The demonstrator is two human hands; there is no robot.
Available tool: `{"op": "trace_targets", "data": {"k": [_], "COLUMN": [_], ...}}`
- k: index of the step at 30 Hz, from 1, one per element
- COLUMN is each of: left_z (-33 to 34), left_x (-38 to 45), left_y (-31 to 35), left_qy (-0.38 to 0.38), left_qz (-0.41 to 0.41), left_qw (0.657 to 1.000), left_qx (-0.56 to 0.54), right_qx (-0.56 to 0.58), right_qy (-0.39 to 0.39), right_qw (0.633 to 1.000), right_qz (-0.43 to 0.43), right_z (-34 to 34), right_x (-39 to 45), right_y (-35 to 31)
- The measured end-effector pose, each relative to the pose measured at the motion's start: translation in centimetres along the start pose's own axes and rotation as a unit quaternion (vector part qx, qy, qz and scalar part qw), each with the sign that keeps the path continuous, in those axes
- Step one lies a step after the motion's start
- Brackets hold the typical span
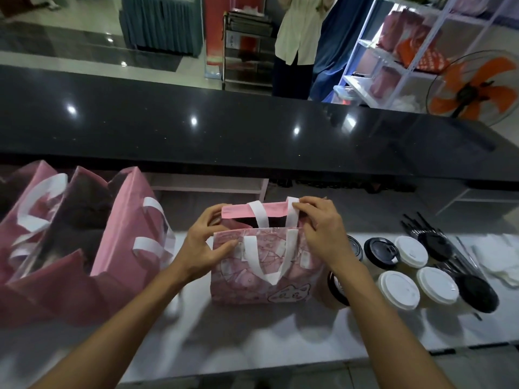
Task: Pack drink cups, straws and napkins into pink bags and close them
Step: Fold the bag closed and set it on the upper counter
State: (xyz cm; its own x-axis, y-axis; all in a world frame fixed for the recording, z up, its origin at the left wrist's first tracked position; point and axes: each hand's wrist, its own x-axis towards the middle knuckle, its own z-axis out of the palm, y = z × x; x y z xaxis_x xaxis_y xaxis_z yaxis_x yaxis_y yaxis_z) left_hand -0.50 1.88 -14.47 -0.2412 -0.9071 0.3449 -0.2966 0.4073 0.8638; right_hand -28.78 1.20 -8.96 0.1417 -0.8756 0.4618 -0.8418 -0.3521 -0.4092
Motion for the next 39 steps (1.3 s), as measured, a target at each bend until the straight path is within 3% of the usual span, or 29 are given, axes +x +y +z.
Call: {"op": "trace_targets", "data": {"k": [8,16,24,31,39], "left_z": [0.0,0.7,1.3,1.3,1.0], "left_x": [0.1,0.2,0.5,1.4,1.6], "left_y": [0.7,0.8,0.8,0.9,0.6], "left_qy": [0.017,0.073,0.105,0.08,0.06], "left_qz": [0.016,0.027,-0.045,-0.026,-0.029], "left_qw": [0.999,0.996,0.992,0.996,0.998], "left_qx": [0.027,0.048,-0.05,-0.005,0.002], "right_qx": [-0.034,-0.028,-0.03,-0.075,-0.047], "right_qy": [0.037,0.038,0.001,0.028,-0.07], "right_qw": [0.998,0.999,1.0,0.995,0.996], "right_qz": [-0.042,-0.008,-0.009,-0.053,-0.026], "right_z": [0.5,1.0,0.3,-0.5,-1.2], "right_x": [2.4,3.9,5.8,3.9,-0.8], "right_y": [0.8,-0.1,-0.4,-0.2,2.9]}}
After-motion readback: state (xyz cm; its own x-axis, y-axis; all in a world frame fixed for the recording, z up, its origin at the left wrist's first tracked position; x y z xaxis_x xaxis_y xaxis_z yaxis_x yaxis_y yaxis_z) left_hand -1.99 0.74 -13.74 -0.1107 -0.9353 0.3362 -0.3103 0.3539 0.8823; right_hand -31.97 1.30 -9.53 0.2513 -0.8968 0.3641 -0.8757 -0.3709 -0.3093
